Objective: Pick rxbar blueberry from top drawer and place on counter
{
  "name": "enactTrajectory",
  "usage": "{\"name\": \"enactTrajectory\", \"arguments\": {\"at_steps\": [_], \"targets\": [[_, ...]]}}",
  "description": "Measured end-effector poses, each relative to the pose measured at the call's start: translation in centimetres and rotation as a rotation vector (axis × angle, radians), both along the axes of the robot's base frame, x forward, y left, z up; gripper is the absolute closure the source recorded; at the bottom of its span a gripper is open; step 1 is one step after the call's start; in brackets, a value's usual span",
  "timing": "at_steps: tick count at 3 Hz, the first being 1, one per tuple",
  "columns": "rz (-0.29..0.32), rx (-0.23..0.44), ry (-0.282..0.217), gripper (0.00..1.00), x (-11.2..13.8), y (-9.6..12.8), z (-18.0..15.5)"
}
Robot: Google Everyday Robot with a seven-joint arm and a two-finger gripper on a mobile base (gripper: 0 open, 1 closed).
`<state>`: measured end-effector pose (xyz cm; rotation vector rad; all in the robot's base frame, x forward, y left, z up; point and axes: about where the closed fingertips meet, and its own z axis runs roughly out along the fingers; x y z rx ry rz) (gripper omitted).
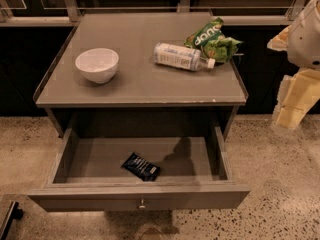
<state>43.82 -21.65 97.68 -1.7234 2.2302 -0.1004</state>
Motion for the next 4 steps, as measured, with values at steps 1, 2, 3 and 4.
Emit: {"name": "enactTrajectory", "arguments": {"at_steps": [1,2,3,4], "targets": [[0.0,0.0,0.0,0.0,0.0,0.0,0.0],[0.008,0.051,-0.027,0.0,-0.5,0.5,-0.6],[0.016,0.177,-0.046,0.0,-2.1,1.9,-4.0],[-0.002,0.334,-0.036,0.0,-2.9,4.6,-9.6]]}}
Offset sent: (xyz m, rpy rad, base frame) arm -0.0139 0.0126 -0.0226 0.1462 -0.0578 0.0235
